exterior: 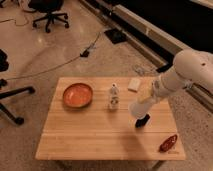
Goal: Place the ceramic cup over the eraser
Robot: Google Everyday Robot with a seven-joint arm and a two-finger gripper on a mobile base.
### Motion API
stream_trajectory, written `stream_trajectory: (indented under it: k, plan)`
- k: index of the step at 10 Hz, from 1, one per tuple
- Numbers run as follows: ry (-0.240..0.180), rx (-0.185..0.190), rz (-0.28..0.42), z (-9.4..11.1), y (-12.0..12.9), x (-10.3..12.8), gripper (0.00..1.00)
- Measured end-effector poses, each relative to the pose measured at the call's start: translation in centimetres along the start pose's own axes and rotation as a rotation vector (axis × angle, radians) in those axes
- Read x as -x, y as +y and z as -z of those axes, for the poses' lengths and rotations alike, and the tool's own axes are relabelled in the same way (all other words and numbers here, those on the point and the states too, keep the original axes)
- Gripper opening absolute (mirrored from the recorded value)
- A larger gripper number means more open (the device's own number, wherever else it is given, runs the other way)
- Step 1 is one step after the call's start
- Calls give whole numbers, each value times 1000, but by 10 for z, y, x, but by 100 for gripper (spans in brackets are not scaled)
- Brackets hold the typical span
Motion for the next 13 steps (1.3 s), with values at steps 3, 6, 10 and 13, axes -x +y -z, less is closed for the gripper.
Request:
stream_trajectory:
  k: [3,6,10,13]
  plan:
    - [6,52,-33,-6,16,0,18]
    - [19,114,-49,-11,25,-2,18]
    - [23,163,-68,-14,34,3,18]
    - [11,158,-75,-15,35,10,18]
